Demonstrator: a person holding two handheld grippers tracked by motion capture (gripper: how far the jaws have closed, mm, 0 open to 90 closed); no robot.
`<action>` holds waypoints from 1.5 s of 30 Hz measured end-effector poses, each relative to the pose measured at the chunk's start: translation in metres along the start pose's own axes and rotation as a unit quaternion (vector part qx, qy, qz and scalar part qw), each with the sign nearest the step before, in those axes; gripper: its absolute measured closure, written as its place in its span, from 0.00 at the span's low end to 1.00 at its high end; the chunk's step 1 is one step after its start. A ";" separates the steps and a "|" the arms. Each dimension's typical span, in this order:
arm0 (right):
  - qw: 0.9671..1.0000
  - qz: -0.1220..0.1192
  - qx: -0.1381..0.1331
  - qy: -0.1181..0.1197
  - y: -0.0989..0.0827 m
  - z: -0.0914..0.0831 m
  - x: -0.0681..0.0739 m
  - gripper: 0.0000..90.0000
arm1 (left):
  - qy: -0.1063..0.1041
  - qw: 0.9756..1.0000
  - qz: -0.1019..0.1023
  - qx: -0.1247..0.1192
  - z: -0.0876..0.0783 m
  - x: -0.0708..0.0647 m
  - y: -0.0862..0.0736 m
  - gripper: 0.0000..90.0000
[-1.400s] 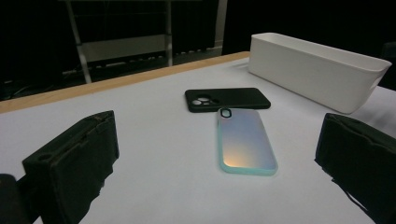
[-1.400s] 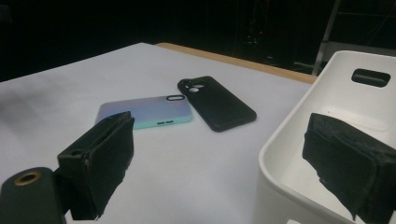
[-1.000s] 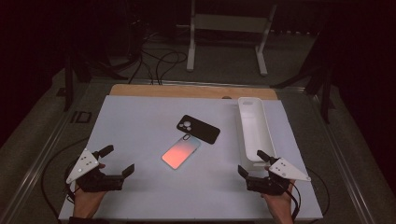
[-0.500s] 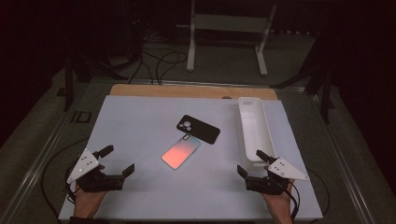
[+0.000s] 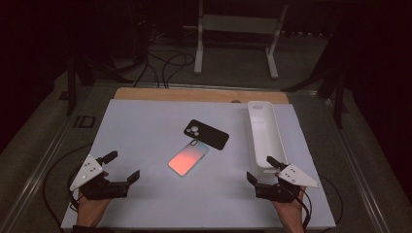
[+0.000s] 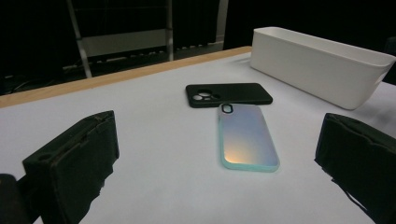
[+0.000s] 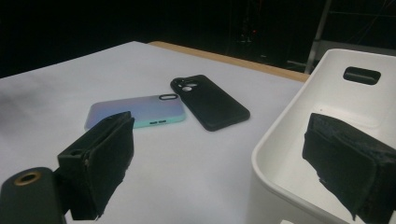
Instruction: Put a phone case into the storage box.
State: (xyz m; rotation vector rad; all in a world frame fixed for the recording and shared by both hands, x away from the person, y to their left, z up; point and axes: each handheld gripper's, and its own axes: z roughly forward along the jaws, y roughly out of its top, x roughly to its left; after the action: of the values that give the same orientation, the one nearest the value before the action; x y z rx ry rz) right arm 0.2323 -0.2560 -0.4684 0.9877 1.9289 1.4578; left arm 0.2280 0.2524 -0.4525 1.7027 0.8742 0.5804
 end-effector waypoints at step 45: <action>1.000 -0.012 0.010 0.008 0.004 0.011 -0.004 0.10 | -0.039 0.994 0.025 0.103 0.077 -0.023 0.024 0.00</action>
State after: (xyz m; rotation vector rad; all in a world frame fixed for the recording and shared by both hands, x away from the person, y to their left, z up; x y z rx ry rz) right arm 0.2440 -0.2522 -0.4681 0.9621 1.9633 1.4391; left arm 0.2776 0.1847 -0.4512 1.9251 0.8612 0.4669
